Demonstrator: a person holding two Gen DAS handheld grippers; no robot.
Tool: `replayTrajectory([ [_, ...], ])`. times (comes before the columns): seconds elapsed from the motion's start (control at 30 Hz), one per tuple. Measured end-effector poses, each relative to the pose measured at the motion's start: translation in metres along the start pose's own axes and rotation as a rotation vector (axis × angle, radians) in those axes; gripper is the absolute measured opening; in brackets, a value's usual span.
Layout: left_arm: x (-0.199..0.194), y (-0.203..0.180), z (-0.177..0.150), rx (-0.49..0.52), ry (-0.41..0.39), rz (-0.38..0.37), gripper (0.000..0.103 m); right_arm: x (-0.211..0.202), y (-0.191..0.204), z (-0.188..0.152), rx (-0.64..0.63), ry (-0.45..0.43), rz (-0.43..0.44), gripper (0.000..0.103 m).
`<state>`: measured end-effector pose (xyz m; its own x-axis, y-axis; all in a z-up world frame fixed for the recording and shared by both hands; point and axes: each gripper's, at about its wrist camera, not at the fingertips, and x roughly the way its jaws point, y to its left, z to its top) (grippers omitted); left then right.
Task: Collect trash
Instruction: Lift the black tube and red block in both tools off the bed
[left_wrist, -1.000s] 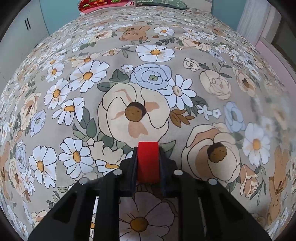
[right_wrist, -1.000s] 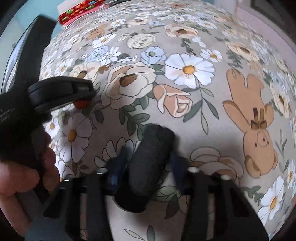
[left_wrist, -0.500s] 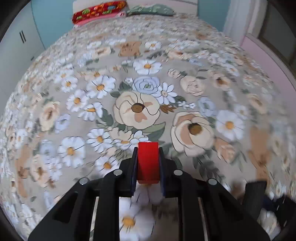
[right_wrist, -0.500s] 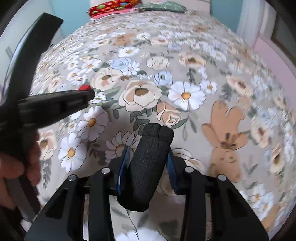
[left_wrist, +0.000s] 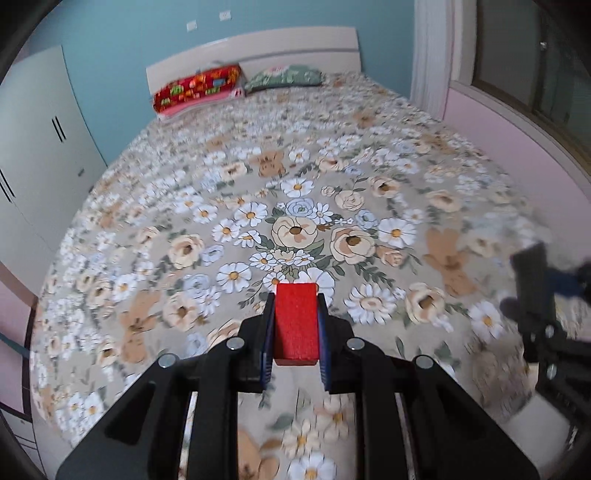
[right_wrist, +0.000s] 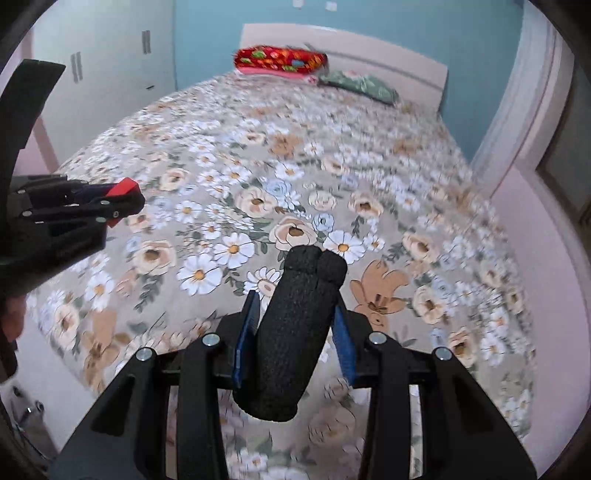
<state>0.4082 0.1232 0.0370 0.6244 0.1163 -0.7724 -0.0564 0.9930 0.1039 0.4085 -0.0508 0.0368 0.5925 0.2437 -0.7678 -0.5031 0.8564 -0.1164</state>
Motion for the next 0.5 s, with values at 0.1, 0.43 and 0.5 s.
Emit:
replayTrajectory([
  [0.1,-0.048,-0.008,-0.015,0.039,-0.042,0.011,0.022,-0.044,0.007,-0.01,-0.043,-0.036,-0.01,0.04],
  [0.43,-0.17,-0.048,-0.064,0.166,-0.175,0.02,0.022,-0.182,0.031,-0.045,-0.187,-0.177,-0.053,0.04],
  [0.5,-0.186,-0.052,-0.075,0.181,-0.199,0.026,0.022,-0.202,0.035,-0.054,-0.212,-0.187,-0.055,0.04],
])
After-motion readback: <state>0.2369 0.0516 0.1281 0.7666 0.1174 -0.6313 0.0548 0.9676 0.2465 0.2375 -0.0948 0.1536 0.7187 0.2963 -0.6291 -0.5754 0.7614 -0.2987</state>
